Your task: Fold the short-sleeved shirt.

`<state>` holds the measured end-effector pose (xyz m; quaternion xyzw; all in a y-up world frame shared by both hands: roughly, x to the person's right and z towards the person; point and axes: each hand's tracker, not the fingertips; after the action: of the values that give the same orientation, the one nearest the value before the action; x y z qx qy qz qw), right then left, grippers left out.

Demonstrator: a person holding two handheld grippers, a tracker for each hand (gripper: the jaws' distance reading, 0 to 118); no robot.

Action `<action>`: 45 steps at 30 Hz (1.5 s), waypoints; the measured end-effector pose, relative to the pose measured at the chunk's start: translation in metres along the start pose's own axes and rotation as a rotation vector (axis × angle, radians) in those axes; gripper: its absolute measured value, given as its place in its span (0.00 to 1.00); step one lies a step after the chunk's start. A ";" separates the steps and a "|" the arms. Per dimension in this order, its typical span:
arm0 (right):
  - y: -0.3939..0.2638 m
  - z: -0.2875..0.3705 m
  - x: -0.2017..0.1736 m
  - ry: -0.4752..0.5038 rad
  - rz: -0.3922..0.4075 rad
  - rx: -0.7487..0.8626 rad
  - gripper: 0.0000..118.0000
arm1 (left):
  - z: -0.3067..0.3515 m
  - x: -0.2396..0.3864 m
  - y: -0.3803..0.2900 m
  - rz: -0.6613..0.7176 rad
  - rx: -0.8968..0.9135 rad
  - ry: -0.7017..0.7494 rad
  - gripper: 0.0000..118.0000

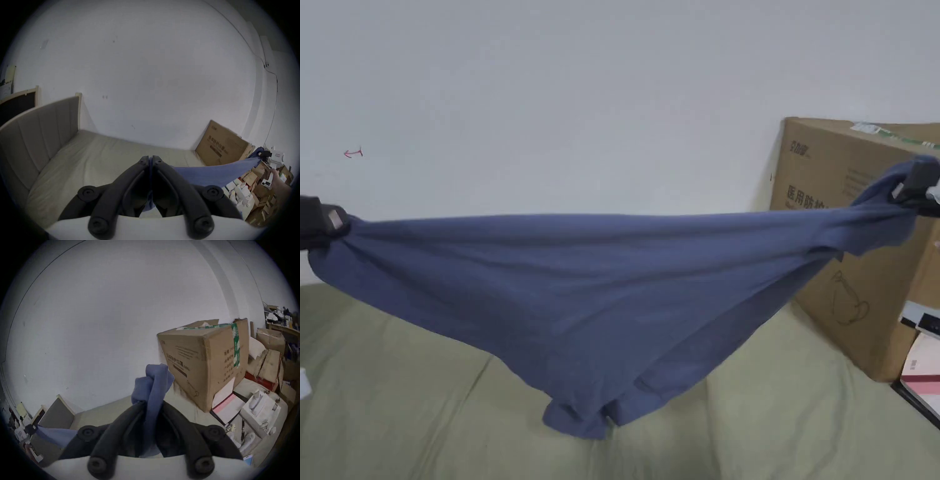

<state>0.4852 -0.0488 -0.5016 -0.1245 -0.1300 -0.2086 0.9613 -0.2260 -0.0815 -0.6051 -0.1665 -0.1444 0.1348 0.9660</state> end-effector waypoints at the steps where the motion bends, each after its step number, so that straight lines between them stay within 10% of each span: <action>1: -0.011 0.002 0.011 0.004 -0.023 -0.007 0.02 | -0.004 -0.002 -0.012 0.005 -0.040 0.003 0.01; 15: -0.301 0.049 0.151 -0.200 -0.003 -0.760 0.02 | 0.027 -0.095 -0.280 0.250 -0.710 0.168 0.01; 20: -0.339 0.095 0.183 -0.223 -0.121 -0.808 0.02 | 0.072 -0.111 -0.306 0.273 -0.744 0.172 0.01; 35: -0.330 0.138 0.160 -0.211 0.022 -0.834 0.05 | 0.129 -0.094 -0.296 0.189 -0.776 0.135 0.10; 38: -0.322 0.139 0.154 -0.250 0.063 -0.838 0.25 | 0.132 -0.105 -0.286 0.069 -0.771 0.202 0.43; 40: -0.317 0.141 0.150 -0.300 0.101 -0.837 0.77 | 0.140 -0.107 -0.278 0.073 -0.773 0.224 0.50; 45: -0.303 0.142 0.122 -0.255 0.162 -0.703 0.78 | 0.179 -0.093 -0.245 0.110 -0.597 0.176 0.64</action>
<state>0.4331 -0.3196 -0.2763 -0.4813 -0.1588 -0.1466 0.8495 -0.3178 -0.2826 -0.3771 -0.4614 -0.0841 0.1233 0.8746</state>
